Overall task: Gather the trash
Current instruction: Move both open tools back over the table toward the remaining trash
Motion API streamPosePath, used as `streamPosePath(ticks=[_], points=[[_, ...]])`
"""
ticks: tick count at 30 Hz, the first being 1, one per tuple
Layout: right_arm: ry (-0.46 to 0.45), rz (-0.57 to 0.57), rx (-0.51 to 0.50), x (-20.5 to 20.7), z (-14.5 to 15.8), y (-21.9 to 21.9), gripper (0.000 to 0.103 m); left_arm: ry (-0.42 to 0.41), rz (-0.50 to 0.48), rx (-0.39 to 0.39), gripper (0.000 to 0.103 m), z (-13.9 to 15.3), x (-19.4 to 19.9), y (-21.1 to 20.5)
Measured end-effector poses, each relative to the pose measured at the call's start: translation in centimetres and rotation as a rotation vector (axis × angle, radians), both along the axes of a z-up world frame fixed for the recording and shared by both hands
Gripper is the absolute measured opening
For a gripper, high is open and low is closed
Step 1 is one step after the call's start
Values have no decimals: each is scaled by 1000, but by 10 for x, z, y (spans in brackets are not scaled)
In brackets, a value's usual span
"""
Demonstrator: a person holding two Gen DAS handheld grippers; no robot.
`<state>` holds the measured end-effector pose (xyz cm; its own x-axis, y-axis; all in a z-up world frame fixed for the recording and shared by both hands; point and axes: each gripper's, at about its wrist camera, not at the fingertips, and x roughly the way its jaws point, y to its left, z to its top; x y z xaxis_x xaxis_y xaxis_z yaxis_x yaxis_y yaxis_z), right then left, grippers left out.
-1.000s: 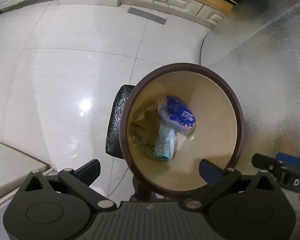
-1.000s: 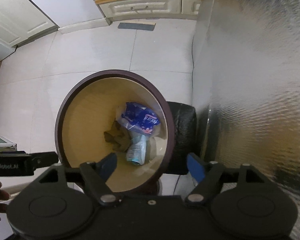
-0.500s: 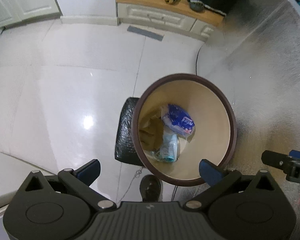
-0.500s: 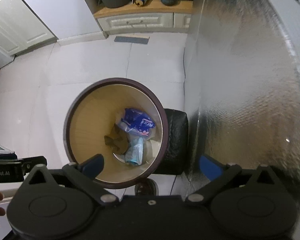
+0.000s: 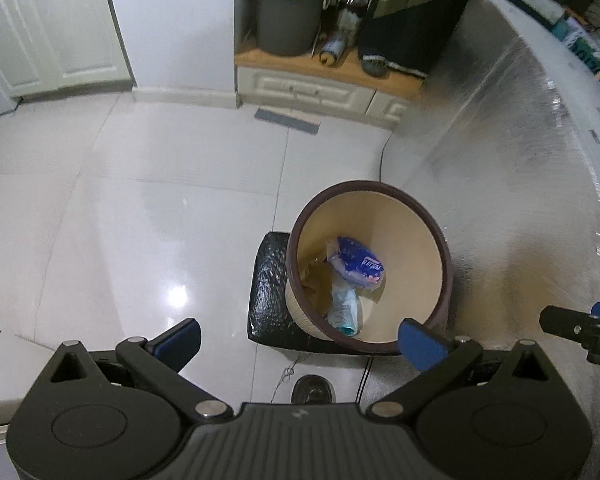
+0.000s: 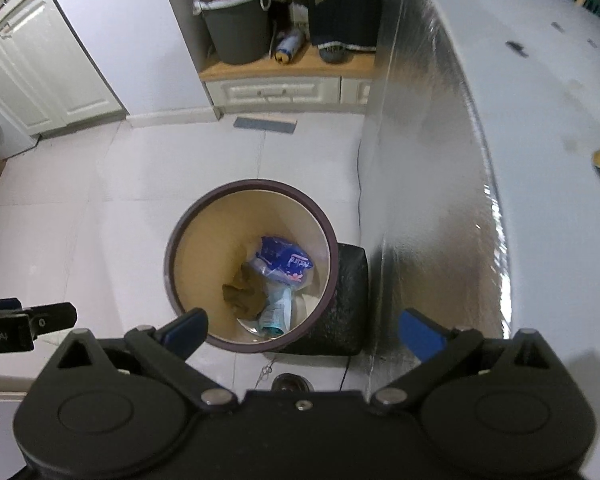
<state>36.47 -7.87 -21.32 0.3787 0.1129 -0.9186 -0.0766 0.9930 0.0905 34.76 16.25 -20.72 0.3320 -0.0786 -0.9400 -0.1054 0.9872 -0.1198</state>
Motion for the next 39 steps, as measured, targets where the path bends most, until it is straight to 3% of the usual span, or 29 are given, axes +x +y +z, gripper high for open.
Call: streamPosePath(ticks=[13, 22, 32, 39], points=[[-200, -26, 33, -102, 81, 4, 103, -212, -60, -15, 103, 77, -84, 1], [-337, -110, 39, -166, 130, -21, 103, -349, -122, -51, 103, 128, -123, -19], [-475, -291, 11, -211, 171, -105, 103, -471, -331, -97, 103, 177, -126, -100], [-523, -398, -50, -212, 171, -191, 103, -490, -467, -135, 103, 182, -98, -184]])
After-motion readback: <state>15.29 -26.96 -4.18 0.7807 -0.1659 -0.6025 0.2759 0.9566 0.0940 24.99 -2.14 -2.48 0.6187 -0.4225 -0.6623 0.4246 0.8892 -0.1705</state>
